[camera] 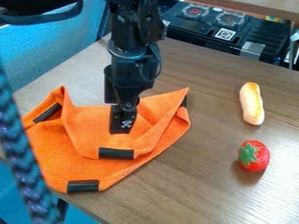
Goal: Unfold the cloth from top right to bottom left
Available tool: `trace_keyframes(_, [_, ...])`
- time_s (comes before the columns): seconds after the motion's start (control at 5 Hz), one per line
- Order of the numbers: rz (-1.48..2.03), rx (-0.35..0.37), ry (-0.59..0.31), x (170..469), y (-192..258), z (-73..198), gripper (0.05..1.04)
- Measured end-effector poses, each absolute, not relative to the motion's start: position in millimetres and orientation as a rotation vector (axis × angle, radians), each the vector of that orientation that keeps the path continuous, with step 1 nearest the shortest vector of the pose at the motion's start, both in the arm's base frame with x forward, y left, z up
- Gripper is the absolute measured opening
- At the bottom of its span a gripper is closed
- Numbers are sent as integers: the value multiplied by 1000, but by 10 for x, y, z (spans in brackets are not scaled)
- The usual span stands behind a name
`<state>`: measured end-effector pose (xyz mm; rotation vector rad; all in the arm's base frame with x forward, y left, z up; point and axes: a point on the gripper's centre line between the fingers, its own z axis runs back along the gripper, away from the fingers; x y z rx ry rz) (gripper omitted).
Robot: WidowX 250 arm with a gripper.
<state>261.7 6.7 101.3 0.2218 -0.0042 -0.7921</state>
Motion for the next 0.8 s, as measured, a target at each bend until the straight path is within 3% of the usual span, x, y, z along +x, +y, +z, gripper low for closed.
trace_keyframes(0.4, [-966, 202, 7, 2595, 52, 972, 1000])
trace_keyframes(0.8, [-1020, 238, 44, 2478, 82, 796, 1000])
